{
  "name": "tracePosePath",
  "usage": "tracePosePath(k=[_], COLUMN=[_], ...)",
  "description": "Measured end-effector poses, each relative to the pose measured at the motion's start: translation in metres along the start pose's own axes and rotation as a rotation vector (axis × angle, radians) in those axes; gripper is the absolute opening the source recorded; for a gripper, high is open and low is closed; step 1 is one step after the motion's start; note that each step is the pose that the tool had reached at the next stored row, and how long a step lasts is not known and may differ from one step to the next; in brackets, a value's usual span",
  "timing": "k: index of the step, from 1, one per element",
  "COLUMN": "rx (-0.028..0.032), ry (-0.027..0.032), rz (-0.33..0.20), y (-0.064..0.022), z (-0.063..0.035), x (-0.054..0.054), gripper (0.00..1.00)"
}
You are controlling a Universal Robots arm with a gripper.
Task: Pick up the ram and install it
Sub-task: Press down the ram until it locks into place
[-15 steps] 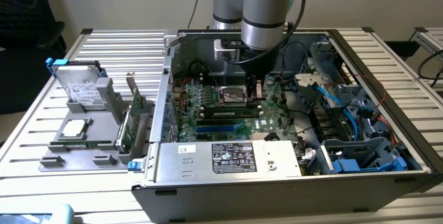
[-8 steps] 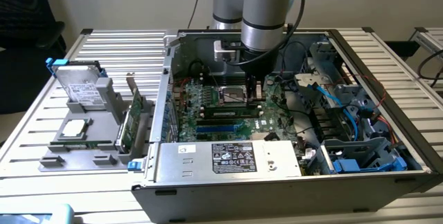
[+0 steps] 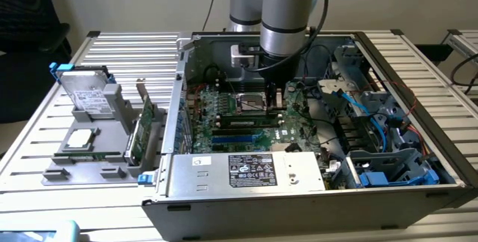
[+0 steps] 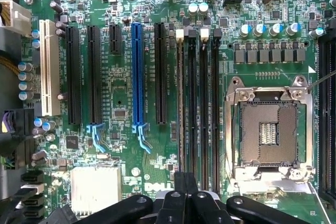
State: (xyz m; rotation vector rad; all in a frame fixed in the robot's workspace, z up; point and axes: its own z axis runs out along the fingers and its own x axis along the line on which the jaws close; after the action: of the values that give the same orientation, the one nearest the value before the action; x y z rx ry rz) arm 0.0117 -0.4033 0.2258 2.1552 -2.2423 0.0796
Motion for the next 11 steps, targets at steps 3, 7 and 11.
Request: tracePosePath(k=[3, 7, 11], rx=[0.0001, -0.0007, -0.0008], ry=[-0.0012, -0.0005, -0.0005], rz=[0.002, 0.002, 0.002], y=[0.0004, 0.0053, 0.0168], z=[-0.0057, -0.0122, -0.0124], x=[0.0, 0.001, 0.002], gripper=[0.11, 0.11, 0.11])
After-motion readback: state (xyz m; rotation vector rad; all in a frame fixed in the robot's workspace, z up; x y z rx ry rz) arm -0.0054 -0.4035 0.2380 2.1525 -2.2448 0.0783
